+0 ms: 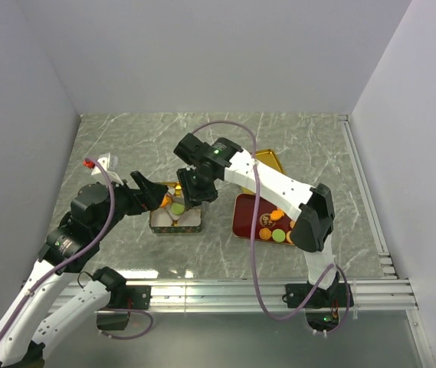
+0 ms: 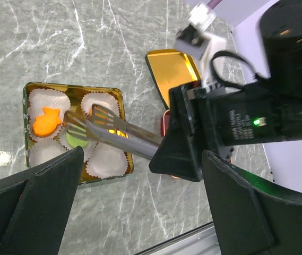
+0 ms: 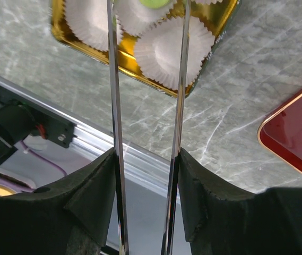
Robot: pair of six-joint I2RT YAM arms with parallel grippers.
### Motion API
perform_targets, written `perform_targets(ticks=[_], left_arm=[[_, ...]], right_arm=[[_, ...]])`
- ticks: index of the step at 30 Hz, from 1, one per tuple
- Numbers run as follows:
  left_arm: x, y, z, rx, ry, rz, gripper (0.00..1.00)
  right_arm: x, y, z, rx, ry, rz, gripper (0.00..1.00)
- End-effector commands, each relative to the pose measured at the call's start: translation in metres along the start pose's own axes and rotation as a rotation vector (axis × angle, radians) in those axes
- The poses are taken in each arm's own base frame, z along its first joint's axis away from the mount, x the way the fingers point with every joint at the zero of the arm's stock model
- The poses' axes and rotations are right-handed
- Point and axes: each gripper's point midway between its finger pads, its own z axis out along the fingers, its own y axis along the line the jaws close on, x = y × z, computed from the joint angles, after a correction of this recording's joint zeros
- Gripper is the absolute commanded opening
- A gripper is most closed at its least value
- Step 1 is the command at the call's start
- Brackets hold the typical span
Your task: Pack the cookies
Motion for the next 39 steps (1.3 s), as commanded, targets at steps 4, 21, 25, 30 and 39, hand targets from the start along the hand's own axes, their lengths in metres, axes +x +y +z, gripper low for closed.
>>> perform_targets(ticks=[4,21,25,30,39], left_arm=[[-0.004,-0.005,0.001,0.019,-0.011,0.011,0.99],[-0.001,-0.01,0.015,0.041,0.0,0.021,1.0],[0.003,-0.012,0.018,0.057,0.009,0.017,1.0],[0.009,-0.012,0.018,0.069,0.026,0.012,0.99],[0.017,-0.019,0.022,0.093,0.057,0.017,0.99]], right_arm=[[-0.019,0.019,-0.077,-0.083,-0.175,0.004,0.54],[0.084,-0.124,-0.137,0.217,-0.228,0.231,0.57],[0.112,-0.149,-0.14,0.244,-0.222,0.31,0.57],[0.134,-0.169,-0.134,0.266,-0.197,0.39,0.58],[0.138,-0.19,-0.119,0.33,-0.154,0.424,0.58]])
